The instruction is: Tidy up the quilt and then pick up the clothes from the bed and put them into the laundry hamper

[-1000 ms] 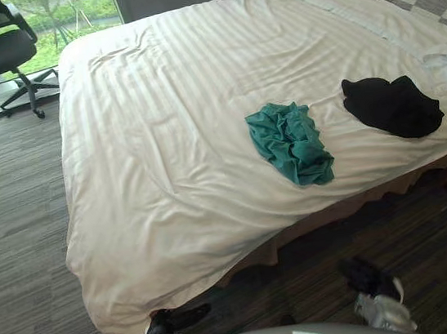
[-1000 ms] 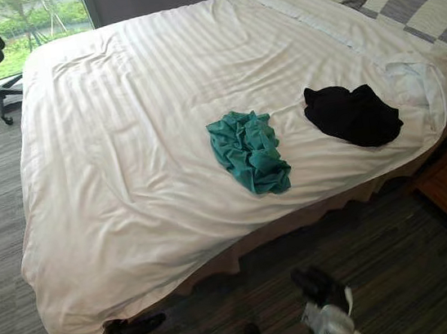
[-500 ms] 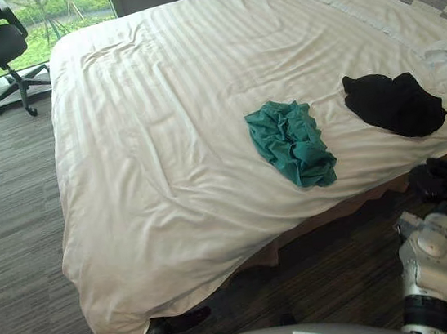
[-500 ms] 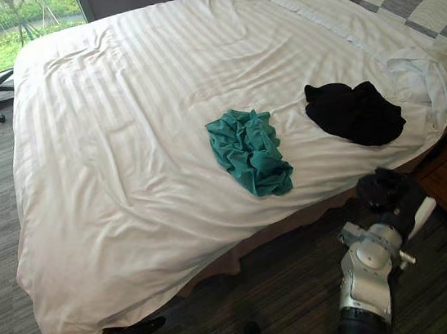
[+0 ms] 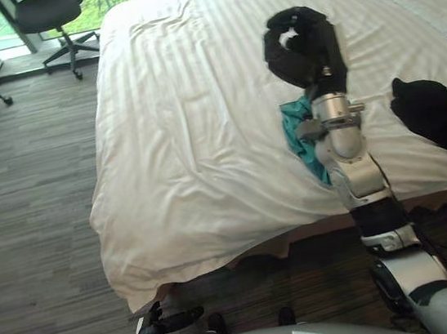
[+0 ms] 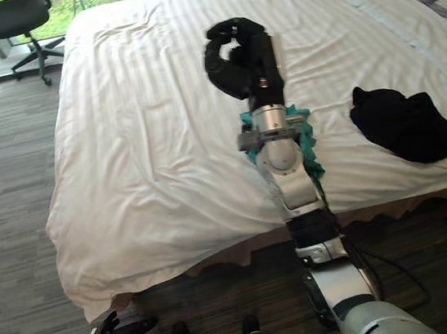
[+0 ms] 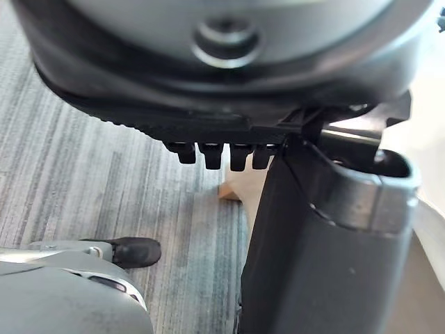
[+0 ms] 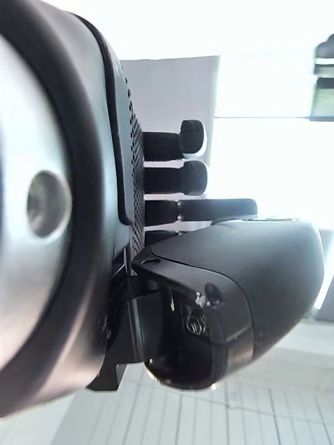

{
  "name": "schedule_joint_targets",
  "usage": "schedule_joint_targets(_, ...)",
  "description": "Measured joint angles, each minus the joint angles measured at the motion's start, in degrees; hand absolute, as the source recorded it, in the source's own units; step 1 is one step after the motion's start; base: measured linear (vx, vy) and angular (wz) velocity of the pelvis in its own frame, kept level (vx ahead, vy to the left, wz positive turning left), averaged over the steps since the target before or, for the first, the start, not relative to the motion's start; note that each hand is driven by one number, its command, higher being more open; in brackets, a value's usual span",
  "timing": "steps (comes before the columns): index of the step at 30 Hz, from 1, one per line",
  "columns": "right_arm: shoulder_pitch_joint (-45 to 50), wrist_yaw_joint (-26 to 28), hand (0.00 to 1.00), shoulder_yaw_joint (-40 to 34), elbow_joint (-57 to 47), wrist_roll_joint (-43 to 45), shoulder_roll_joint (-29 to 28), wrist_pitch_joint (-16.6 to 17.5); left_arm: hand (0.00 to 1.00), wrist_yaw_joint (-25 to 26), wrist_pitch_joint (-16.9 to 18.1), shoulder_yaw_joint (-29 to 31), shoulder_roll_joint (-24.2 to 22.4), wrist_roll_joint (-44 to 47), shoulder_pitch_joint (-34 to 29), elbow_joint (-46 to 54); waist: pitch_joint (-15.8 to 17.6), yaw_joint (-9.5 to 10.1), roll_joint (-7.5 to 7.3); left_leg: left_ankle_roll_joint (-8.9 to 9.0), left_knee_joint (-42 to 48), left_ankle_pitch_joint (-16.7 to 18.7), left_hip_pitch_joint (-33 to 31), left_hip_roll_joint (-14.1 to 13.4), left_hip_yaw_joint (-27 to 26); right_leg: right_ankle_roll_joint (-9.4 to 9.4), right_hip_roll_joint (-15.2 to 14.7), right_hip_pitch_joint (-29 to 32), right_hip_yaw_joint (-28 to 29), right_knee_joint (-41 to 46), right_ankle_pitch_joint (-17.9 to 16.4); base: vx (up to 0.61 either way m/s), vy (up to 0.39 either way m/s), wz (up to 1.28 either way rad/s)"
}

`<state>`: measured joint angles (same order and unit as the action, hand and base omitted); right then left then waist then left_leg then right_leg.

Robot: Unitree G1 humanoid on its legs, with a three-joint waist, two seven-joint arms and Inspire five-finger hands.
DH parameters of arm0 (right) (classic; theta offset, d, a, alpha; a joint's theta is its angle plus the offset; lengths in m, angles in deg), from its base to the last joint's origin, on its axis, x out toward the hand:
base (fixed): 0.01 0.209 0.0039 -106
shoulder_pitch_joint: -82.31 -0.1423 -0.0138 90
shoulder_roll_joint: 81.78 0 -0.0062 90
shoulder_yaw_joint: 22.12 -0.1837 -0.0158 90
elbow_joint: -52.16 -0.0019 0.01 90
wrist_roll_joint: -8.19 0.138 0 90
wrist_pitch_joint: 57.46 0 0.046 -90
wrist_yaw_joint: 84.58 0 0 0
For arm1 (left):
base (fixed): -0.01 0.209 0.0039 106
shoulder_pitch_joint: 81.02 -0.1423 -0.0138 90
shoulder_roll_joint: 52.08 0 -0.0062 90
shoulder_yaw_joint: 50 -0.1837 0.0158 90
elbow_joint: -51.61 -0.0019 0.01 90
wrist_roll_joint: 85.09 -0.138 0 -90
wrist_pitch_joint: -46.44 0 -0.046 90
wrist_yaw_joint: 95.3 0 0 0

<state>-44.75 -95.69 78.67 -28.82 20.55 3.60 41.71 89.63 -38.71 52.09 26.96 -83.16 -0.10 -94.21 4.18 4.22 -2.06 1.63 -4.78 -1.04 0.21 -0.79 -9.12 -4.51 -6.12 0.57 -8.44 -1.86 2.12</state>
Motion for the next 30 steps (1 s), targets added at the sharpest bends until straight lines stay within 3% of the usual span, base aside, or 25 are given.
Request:
schedule_joint_targets(5,-8.0,1.26,0.0,3.52,4.7,6.5,-5.8,0.44,1.0,0.65,0.1,-0.02,0.82,0.49,0.2,0.93,2.8,2.51,-1.38,0.05,0.04,-1.51,-2.5,0.21,5.67,0.18,-0.09,-0.82,-5.37,-0.79,0.28,-0.03,-0.017,0.62)
schedule_joint_targets(7,-10.72,1.8,0.0,4.22,6.41,11.33,-8.17,0.99,1.0,0.97,0.08,-0.22,1.14,0.53,0.92,1.13,4.87,4.55,-2.01,0.2,1.3,-1.73,-4.34,0.3,8.72,0.35,0.05,-1.28,-8.15,-1.29,0.52,-0.03,-0.017,0.71)
schedule_joint_targets(12,-13.97,2.04,0.0,4.99,12.54,17.06,-14.04,2.84,1.0,1.1,0.1,-0.94,1.22,0.79,3.66,1.54,8.79,7.87,-1.96,0.94,3.75,-2.33,-8.38,0.45,14.59,0.5,0.57,-1.31,-13.74,-1.26,0.42,-0.05,-0.021,0.66)
schedule_joint_targets(15,-13.85,2.11,0.0,9.52,15.92,18.59,-17.18,3.0,1.0,1.21,0.12,-1.79,1.24,0.86,5.79,2.37,11.28,9.69,-1.82,1.41,4.68,-2.96,-11.45,0.63,17.0,0.81,0.82,0.07,-16.11,-1.26,0.22,-0.06,-0.015,0.4)
schedule_joint_targets(22,-10.11,4.75,0.0,20.57,24.99,19.85,-18.12,2.92,1.0,1.58,0.56,-3.7,0.92,0.6,10.14,3.07,16.45,11.32,0.04,1.95,4.69,-4.7,-15.0,0.91,19.71,1.84,1.02,2.55,-18.27,-0.74,-0.51,-0.07,0.006,0.19)
schedule_joint_targets(26,-8.63,5.58,0.0,16.69,36.86,14.55,-18.1,2.18,1.0,1.82,1.66,-5.18,0.35,0.59,13.04,4.13,20.63,11.39,3.19,2.5,4.53,-6.41,-18.09,0.36,20.02,2.6,0.93,6.91,-18.3,2.35,-1.07,-0.09,0.029,-0.01)
schedule_joint_targets(30,-8.5,7.51,0.0,12.55,44.66,8.05,-17.73,0.93,1.0,2.02,2.41,-5.66,-0.29,0.72,15.18,4.17,21.96,11.33,5.2,2.98,2.6,-8.49,-19.74,-0.12,19.86,3.04,0.64,10.53,-18.26,4.94,-2.05,-0.1,0.014,-0.03)
